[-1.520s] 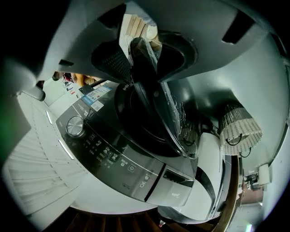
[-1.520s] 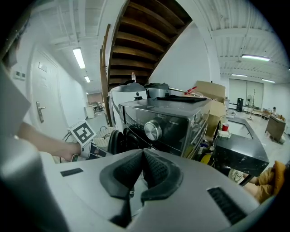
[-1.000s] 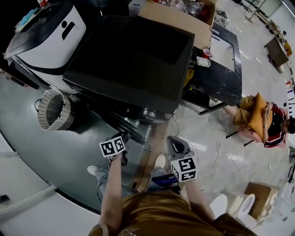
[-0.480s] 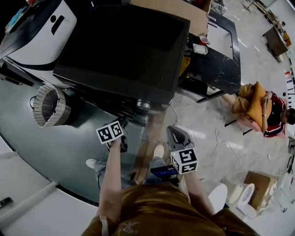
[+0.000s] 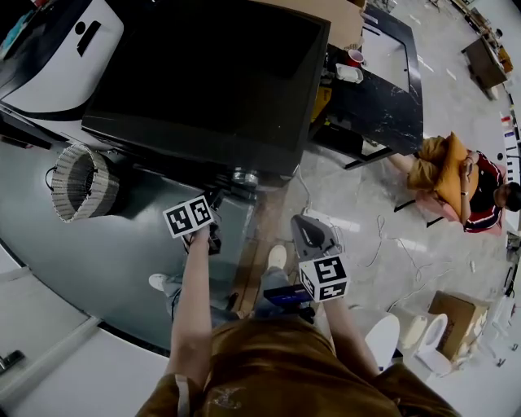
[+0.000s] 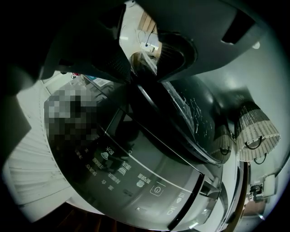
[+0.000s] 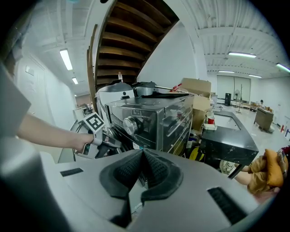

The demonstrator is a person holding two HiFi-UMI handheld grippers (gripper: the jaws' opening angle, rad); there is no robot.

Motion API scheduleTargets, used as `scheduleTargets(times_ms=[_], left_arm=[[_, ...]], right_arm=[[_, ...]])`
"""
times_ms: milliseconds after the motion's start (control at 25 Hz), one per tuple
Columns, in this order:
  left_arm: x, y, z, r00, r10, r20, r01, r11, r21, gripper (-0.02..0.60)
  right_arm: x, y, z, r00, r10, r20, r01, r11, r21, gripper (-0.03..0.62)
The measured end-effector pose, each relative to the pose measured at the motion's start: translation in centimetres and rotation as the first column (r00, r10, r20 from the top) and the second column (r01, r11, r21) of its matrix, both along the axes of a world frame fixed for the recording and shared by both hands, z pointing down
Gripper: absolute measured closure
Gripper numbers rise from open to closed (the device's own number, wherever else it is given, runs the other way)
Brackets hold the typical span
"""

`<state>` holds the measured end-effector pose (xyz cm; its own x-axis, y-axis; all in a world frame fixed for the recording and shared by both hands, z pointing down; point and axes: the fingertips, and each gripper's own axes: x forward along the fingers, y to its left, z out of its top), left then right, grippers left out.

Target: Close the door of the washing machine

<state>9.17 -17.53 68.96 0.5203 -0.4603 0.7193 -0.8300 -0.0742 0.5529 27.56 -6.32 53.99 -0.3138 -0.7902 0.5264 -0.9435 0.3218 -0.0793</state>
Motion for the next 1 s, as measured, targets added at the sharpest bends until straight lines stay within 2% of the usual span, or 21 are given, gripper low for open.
scheduleTargets(times_ms=[840,1000], left_arm=[[0.1,0.1,0.3,1.0,-0.001,-0.011,0.001,1.0,-0.028,0.379],[-0.1,0.4,-0.2,0.999,-0.014,-0.03,0.014,1.0,-0.005,0.39]], right_arm=[[0.4,2.5,-1.0,1.0,0.005,-0.015,-0.004,1.0,0.019,0.582],[0.4,3.1,-1.5,1.0,0.001,-0.023,-0.001,1.0,0.029,0.582]])
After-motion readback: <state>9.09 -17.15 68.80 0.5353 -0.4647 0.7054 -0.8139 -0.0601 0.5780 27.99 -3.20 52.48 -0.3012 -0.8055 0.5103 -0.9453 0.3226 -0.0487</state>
